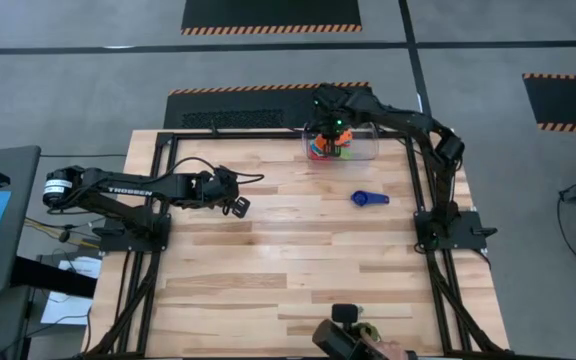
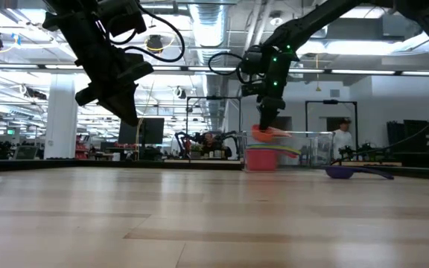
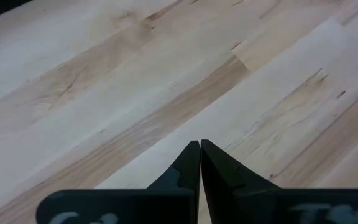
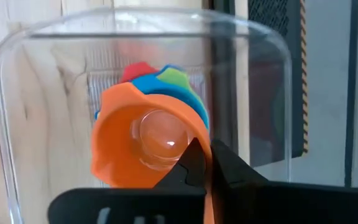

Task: Nest measuring cups in basket
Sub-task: Stack the orange measuring cup on top of the light blue measuring cup in the transparent bin, then stack the dark blue measuring cup on top of the orange measuring cup in the transparent bin

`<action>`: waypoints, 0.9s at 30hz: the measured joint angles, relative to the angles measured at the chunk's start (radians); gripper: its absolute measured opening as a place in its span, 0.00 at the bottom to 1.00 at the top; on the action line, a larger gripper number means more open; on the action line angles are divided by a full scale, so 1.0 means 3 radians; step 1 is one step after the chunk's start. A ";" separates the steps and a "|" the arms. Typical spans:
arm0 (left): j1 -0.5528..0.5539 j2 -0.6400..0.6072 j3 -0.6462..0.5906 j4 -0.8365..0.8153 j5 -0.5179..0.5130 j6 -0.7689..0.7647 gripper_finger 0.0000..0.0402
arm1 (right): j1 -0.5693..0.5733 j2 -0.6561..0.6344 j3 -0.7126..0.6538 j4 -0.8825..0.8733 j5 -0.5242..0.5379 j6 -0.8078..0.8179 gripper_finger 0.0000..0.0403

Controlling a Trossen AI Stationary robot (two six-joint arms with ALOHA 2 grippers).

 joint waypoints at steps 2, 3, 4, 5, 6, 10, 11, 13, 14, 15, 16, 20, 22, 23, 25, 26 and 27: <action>0.0000 0.0000 0.0000 -0.0001 0.0000 0.0000 0.00 | 0.0000 -0.0001 0.0003 0.0023 0.0000 -0.0002 0.02; 0.0000 0.0000 0.0000 -0.0001 0.0000 0.0000 0.00 | -0.0007 -0.0001 0.0003 0.0014 0.0000 -0.0002 0.02; 0.0000 0.0000 0.0000 -0.0001 0.0000 0.0000 0.00 | -0.0015 -0.0001 0.0003 0.0003 -0.0001 -0.0002 0.02; 0.0000 0.0000 0.0000 -0.0001 0.0000 0.0000 0.00 | -0.0024 -0.0001 0.0003 0.0002 -0.0004 -0.0003 0.02; 0.0000 0.0000 0.0000 -0.0001 0.0000 0.0000 0.00 | -0.0027 0.0002 0.0003 0.0009 -0.0004 -0.0011 0.02; 0.0000 0.0000 0.0000 0.0001 0.0000 -0.0001 0.00 | -0.0025 0.0019 0.0003 0.0017 -0.0002 -0.0043 0.07; 0.0000 0.0000 0.0000 0.0000 0.0000 -0.0003 0.00 | -0.0022 0.0018 0.0003 0.0027 -0.0003 -0.0043 0.09; 0.0000 0.0000 0.0000 0.0001 0.0000 -0.0003 0.00 | -0.0013 0.0018 0.0003 0.0057 -0.0003 -0.0043 0.13; 0.0000 0.0000 0.0000 0.0001 0.0001 -0.0003 0.00 | 0.0000 0.0018 0.0003 0.0065 -0.0003 -0.0043 0.15; 0.0000 0.0000 0.0000 0.0001 0.0002 -0.0004 0.00 | 0.0007 0.0018 0.0003 0.0081 -0.0001 -0.0043 0.16; 0.0000 0.0000 0.0000 0.0001 0.0001 -0.0004 0.00 | 0.0009 0.0018 0.0003 0.0100 -0.0003 -0.0044 0.17; 0.0000 0.0000 0.0000 0.0001 0.0002 -0.0005 0.00 | 0.0020 0.0018 0.0003 0.0094 -0.0003 0.0029 0.20; 0.0000 0.0000 0.0000 0.0001 0.0002 -0.0006 0.00 | 0.0020 0.0018 0.0003 0.0094 0.0000 0.0069 0.20; 0.0000 0.0000 0.0000 0.0001 0.0002 -0.0006 0.00 | 0.0020 0.0018 0.0003 0.0093 -0.0001 0.0082 0.21; 0.0000 0.0000 0.0000 0.0001 0.0001 -0.0008 0.00 | 0.0023 0.0018 0.0003 0.0093 -0.0001 0.0096 0.21; 0.0000 0.0000 0.0000 0.0001 0.0001 -0.0008 0.00 | 0.0023 0.0018 0.0003 0.0089 0.0001 0.0097 0.22; 0.0000 0.0000 0.0000 0.0001 0.0003 -0.0008 0.00 | 0.0023 0.0018 0.0003 0.0086 0.0012 0.0097 0.22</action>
